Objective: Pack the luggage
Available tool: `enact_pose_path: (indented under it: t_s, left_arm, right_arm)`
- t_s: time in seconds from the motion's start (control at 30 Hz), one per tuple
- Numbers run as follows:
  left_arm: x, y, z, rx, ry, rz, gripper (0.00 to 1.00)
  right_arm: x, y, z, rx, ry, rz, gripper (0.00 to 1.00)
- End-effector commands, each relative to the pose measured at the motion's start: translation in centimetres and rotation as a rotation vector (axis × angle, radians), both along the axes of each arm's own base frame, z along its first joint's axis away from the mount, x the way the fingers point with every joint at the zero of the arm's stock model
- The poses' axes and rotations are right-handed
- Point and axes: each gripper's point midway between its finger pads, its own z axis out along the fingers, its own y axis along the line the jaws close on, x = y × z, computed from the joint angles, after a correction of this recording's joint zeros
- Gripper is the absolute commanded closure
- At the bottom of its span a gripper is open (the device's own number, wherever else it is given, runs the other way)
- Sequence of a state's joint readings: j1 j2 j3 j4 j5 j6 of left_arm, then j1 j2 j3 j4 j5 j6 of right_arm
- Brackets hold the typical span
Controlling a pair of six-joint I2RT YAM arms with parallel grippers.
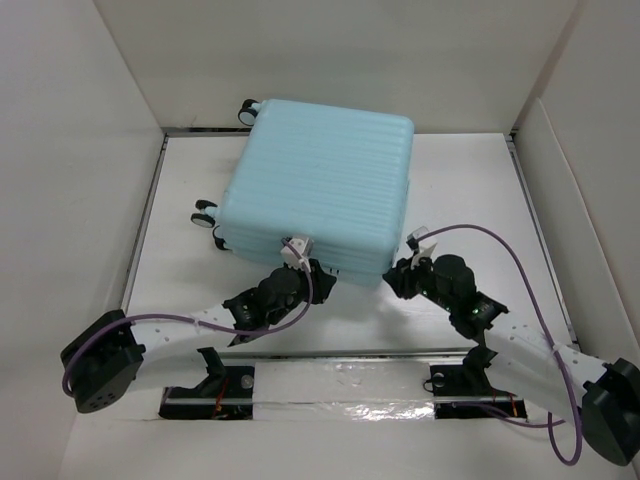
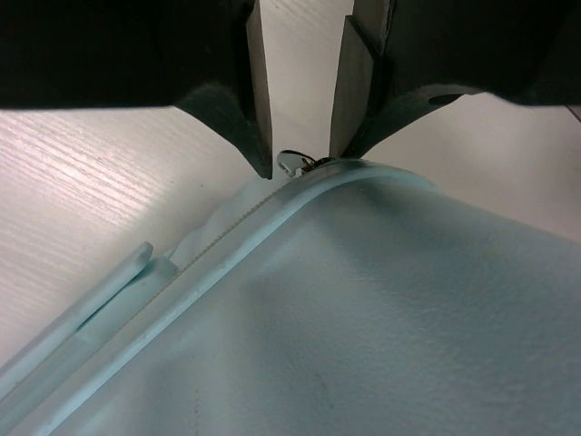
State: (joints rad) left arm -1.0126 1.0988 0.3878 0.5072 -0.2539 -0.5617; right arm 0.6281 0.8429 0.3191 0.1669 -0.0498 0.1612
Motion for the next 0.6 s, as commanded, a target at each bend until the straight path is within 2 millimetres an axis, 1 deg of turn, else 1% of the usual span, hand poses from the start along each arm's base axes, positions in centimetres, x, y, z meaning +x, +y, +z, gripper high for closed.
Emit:
enact_pose_path:
  t_s: [0.0,0.03,0.1,0.13,0.2,0.27,0.3,0.33,0.37,0.4,0.43,0.47,0.5,0.53,0.57]
  left_arm:
    - [0.8,-1.4,3.0,-0.060,-0.060,-0.020,0.80]
    - [0.9,-1.7,3.3,-0.068,-0.064,-0.023,0.80]
    - [0.9,-1.9,3.5,-0.074,-0.066,-0.028,0.80]
    - [1.0,-2.2,3.8,-0.085,-0.074,-0.032,0.81]
    - [1.0,-2.5,4.1,-0.096,-0.081,-0.043,0.81]
    - [1.3,-3.1,4.9,-0.117,-0.100,-0.048,0.81]
    - [1.5,-3.3,5.1,-0.121,-0.105,-0.047,0.81]
    - [1.8,-3.8,5.8,-0.136,-0.120,-0.048,0.81]
    - [2.1,-4.1,6.1,-0.140,-0.132,-0.048,0.81]
    - [2.6,-4.3,6.4,-0.136,-0.144,-0.034,0.81]
    - [3.3,-4.8,6.5,-0.125,-0.152,-0.020,0.81]
    - [4.1,-4.8,6.7,-0.124,-0.157,-0.001,0.81]
    - [4.2,-5.3,7.1,-0.133,-0.162,-0.008,0.81]
    - [5.0,-5.6,7.3,-0.135,-0.169,0.002,0.81]
    - [5.2,-6.0,7.7,-0.147,-0.176,0.001,0.81]
  right_arm:
    - [1.8,1.1,5.4,0.113,-0.190,0.008,0.67]
    - [1.7,1.3,5.6,0.114,-0.195,0.020,0.75]
    - [1.5,1.6,5.6,0.118,-0.194,0.043,0.85]
    - [1.3,1.8,5.7,0.123,-0.195,0.055,0.93]
    - [1.2,1.8,5.9,0.137,-0.198,0.059,0.99]
    - [0.7,1.9,6.2,0.174,-0.189,0.055,1.00]
    - [0.1,2.1,5.7,0.171,-0.161,0.065,1.00]
    - [-0.8,2.6,5.7,0.186,-0.138,0.085,1.00]
    - [-1.5,2.7,6.0,0.200,-0.131,0.094,1.00]
    - [-2.1,2.5,4.8,0.174,-0.072,0.086,1.00]
    - [-2.9,2.8,4.6,0.189,-0.032,0.090,1.00]
    - [-4.2,3.5,4.4,0.195,-0.006,0.123,1.00]
    - [-5.0,3.4,3.5,0.168,0.042,0.116,1.00]
    - [-5.8,3.7,3.2,0.168,0.080,0.123,1.00]
    - [-7.3,4.7,3.3,0.165,0.101,0.172,1.00]
